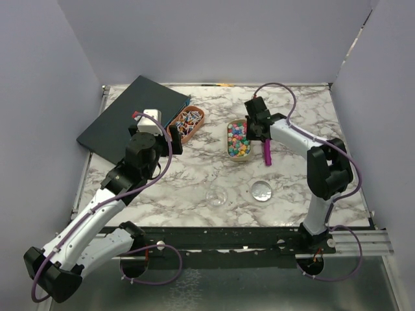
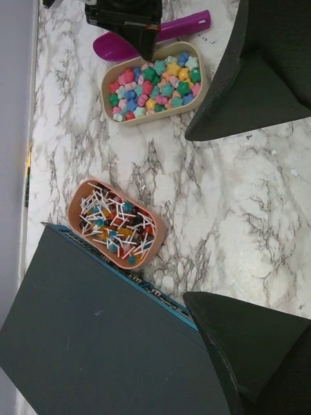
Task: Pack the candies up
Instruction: Place the storage box at the center of the board, then move the storage box to the center of the board.
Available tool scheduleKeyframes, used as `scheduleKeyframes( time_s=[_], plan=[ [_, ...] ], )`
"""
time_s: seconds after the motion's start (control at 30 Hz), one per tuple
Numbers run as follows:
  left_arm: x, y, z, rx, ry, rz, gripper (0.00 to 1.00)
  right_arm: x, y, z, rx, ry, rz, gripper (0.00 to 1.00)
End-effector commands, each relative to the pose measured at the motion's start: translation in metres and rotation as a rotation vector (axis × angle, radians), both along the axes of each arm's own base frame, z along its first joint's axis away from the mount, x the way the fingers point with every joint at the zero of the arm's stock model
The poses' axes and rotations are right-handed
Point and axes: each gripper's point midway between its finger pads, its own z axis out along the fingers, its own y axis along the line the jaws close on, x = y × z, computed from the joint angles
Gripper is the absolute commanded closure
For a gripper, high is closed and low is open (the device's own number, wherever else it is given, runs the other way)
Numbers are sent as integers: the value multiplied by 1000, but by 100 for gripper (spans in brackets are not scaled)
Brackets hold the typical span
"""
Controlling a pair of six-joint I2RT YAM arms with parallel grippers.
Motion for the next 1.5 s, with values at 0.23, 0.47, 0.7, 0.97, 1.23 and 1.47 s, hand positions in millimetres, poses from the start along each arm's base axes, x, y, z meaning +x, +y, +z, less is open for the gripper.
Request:
scheduleKeyframes(
  time_s=[0.23, 0.47, 0.7, 0.97, 1.23, 1.47],
  plan=[
    [-3, -13, -2, -31, 13, -70, 1, 18, -16, -16, -7, 19, -36, 100],
    [-3, -12, 0, -32, 9, -66, 1, 19, -17, 6, 11, -26, -59, 78],
    [-3, -10, 0, -29, 5, -57, 1, 22, -13, 46, 55, -91, -59, 70],
    [-2, -9, 0, -25, 5, -53, 1, 21, 29, 76, 129, -136, 0, 64],
    [-3, -7, 3, -28, -4, -48, 1, 23, 106, 87, 217, -145, 74, 62],
    [-4, -8, 4, -29, -6, -51, 1, 26, 169, 75, 299, -122, 107, 60]
  ],
)
